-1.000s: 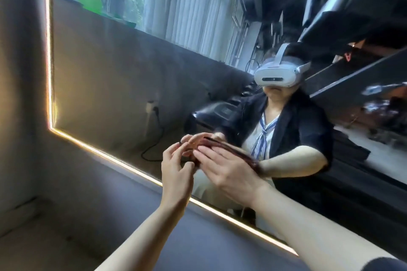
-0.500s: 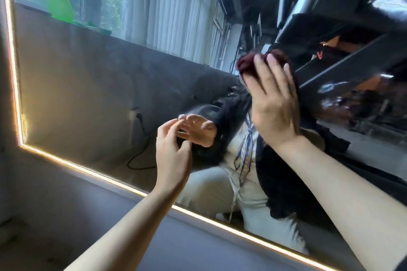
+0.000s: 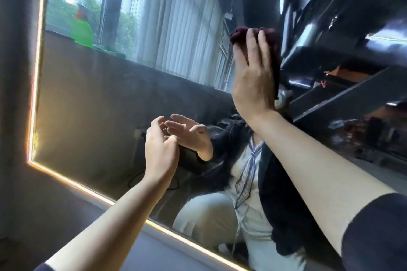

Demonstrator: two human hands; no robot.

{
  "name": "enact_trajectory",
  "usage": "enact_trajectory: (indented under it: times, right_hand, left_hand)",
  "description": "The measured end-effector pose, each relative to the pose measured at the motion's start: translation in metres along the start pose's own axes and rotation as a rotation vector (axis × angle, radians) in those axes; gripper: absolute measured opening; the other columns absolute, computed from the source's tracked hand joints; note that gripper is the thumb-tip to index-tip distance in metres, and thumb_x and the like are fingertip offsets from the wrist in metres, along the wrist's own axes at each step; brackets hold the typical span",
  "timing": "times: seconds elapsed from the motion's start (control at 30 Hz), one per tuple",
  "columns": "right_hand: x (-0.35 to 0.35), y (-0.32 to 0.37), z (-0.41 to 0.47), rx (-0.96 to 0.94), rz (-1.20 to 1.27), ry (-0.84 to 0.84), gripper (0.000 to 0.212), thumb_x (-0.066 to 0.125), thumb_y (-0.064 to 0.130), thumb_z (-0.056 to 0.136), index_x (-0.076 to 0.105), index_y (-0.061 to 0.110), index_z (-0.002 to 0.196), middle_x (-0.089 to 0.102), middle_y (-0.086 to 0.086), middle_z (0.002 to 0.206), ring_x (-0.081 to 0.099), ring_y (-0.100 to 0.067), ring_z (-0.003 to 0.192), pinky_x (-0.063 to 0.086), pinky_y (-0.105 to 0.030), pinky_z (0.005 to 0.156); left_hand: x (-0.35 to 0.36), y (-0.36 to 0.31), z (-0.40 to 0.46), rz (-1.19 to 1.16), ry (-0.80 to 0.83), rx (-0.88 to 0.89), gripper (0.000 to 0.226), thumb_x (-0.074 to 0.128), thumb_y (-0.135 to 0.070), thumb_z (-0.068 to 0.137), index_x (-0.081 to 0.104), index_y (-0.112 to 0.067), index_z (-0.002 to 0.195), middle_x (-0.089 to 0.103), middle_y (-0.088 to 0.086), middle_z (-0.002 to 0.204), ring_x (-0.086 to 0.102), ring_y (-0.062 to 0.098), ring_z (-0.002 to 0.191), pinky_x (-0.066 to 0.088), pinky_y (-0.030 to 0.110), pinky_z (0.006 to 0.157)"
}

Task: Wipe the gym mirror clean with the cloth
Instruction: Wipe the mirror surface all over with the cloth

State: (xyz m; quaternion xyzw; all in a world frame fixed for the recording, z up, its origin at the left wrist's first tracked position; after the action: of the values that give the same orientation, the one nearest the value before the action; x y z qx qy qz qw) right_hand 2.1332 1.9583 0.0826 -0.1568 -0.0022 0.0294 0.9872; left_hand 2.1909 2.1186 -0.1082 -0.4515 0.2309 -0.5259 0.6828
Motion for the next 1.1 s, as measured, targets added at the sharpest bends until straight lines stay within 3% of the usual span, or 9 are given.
enact_trajectory:
  times: [0.07,0.17,0.3,0.47,0.53,0.67,0.77,0.93,1.1]
  right_hand:
    - [0.022,0.057,-0.034,-0.192,0.053,0.052,0.04,0.038,-0.005,0.098,0.064,-0.003,0.128,0.051,-0.023,0.146,0.043,-0.044,0.138,0.034,-0.055,0.116]
    - [0.049,0.129,-0.137,-0.564,0.172,0.347,0.042,0.033,0.004,0.1,0.062,-0.007,0.128,0.05,-0.022,0.147,0.042,-0.041,0.14,0.031,-0.05,0.119]
    - [0.031,0.104,-0.18,-0.786,0.173,0.519,0.046,0.024,0.006,0.106,0.06,0.0,0.135,0.048,-0.016,0.151,0.043,-0.035,0.141,0.029,-0.046,0.12]
    - [-0.039,-0.036,-0.107,-0.317,-0.04,0.291,0.044,0.038,-0.003,0.098,0.066,0.006,0.131,0.048,-0.014,0.151,0.041,-0.035,0.142,0.035,-0.05,0.117]
    - [-0.071,-0.078,-0.133,-0.31,-0.122,0.283,0.046,0.034,-0.003,0.1,0.065,0.006,0.132,0.048,-0.014,0.151,0.042,-0.035,0.142,0.037,-0.051,0.116]
    - [-0.133,-0.153,-0.22,-0.258,-0.231,0.388,0.052,0.072,-0.012,0.078,0.066,0.003,0.128,0.046,-0.015,0.151,0.04,-0.035,0.143,0.035,-0.049,0.118]
    - [-0.139,-0.163,-0.217,-0.214,-0.249,0.394,0.057,0.077,-0.011,0.074,0.066,0.003,0.128,0.044,-0.015,0.151,0.04,-0.035,0.143,0.032,-0.048,0.119]
    - [-0.097,-0.134,-0.099,-0.088,-0.183,0.207,0.045,0.054,-0.004,0.094,0.06,0.006,0.137,0.048,-0.014,0.151,0.04,-0.034,0.143,0.035,-0.05,0.117]
    - [-0.131,-0.159,-0.193,-0.1,-0.249,0.252,0.056,0.063,-0.009,0.084,0.058,0.005,0.138,0.044,-0.013,0.153,0.039,-0.033,0.144,0.037,-0.052,0.116]
  left_hand:
    - [-0.009,0.009,0.001,-0.001,-0.027,-0.019,0.057,0.046,0.005,0.09,0.042,-0.011,0.144,0.048,0.01,0.14,0.053,0.015,0.113,0.043,0.033,0.104]
    - [-0.025,0.021,-0.002,0.1,-0.075,-0.02,0.058,0.048,0.006,0.089,0.04,-0.006,0.145,0.043,0.015,0.142,0.045,0.026,0.128,0.034,0.037,0.112]
    - [-0.016,0.009,-0.01,0.193,-0.016,0.089,0.051,0.049,0.007,0.086,0.051,-0.006,0.136,0.046,0.012,0.139,0.046,0.027,0.127,0.033,0.028,0.105]
    - [0.056,-0.059,-0.045,0.292,0.077,0.449,0.046,0.056,-0.002,0.085,0.062,-0.01,0.13,0.055,0.005,0.136,0.043,0.022,0.124,0.036,0.031,0.105]
    - [0.093,-0.085,-0.071,0.307,0.164,0.598,0.054,0.05,-0.009,0.078,0.062,-0.011,0.131,0.056,0.004,0.138,0.041,0.02,0.125,0.036,0.034,0.109]
    - [0.155,-0.116,-0.127,0.45,0.346,0.921,0.058,0.051,-0.018,0.084,0.055,-0.008,0.141,0.05,0.008,0.148,0.042,0.026,0.139,0.021,0.042,0.122]
    - [0.181,-0.126,-0.15,0.567,0.394,1.09,0.066,0.047,-0.018,0.081,0.048,-0.005,0.146,0.045,0.01,0.153,0.036,0.027,0.145,0.011,0.043,0.125]
    - [0.202,-0.142,-0.15,0.647,0.283,1.127,0.061,0.051,-0.017,0.092,0.04,-0.001,0.15,0.037,0.014,0.157,0.028,0.026,0.149,0.011,0.047,0.123]
    - [0.212,-0.136,-0.148,0.792,0.21,1.231,0.06,0.049,-0.022,0.091,0.045,0.003,0.145,0.035,0.019,0.156,0.029,0.03,0.148,0.011,0.05,0.122]
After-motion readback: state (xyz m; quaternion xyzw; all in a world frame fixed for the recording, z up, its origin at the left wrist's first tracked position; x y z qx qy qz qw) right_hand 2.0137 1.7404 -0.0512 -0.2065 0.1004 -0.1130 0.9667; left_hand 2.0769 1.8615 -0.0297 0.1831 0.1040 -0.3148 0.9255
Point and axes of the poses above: each hand's wrist, its own z-axis towards the middle knuckle, its own x-axis out of the palm, y = z × x, the point moved 9 cm from there along z, towards the middle knuckle
